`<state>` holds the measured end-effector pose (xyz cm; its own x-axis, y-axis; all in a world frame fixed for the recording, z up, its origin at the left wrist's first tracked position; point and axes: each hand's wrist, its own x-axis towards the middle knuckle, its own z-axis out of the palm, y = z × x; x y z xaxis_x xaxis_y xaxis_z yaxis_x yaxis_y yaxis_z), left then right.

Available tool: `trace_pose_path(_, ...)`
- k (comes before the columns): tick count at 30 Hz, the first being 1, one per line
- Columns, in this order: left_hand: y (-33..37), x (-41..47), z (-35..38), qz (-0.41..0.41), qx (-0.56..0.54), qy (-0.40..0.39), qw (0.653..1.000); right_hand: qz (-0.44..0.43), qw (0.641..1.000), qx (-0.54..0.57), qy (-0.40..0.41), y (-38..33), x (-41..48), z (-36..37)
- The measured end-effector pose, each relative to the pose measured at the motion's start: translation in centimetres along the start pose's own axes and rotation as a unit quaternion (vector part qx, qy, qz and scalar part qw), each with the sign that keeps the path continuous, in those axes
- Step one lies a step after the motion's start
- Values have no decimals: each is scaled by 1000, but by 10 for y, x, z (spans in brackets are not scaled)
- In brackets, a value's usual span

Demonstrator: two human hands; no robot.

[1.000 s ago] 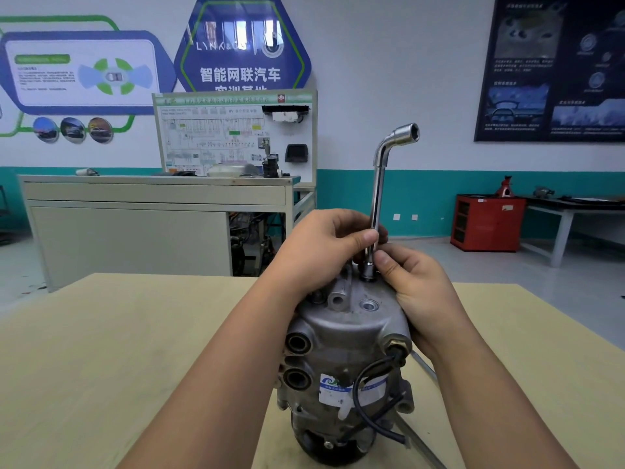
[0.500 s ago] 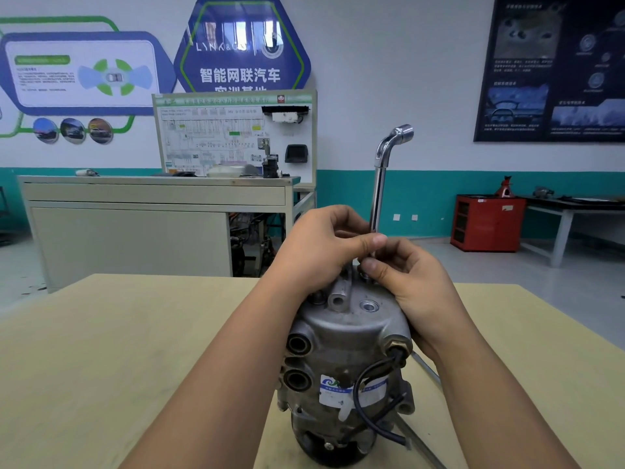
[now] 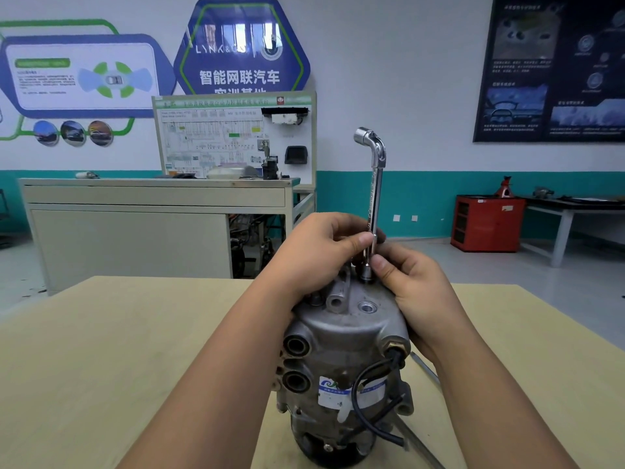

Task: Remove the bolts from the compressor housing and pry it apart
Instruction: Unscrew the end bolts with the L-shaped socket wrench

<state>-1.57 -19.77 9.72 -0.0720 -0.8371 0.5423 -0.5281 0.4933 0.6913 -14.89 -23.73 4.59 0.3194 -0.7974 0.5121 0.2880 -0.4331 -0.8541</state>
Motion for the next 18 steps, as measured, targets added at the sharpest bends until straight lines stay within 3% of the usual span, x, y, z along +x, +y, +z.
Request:
trace_pose_path(8, -5, 2, 2, -11, 14, 46, 999, -8, 1000, -6, -29, -2, 0, -2)
trace_pose_path(18, -4, 1, 2, -13, 23, 42, 999, -35, 999, -27, 20, 2, 3, -3)
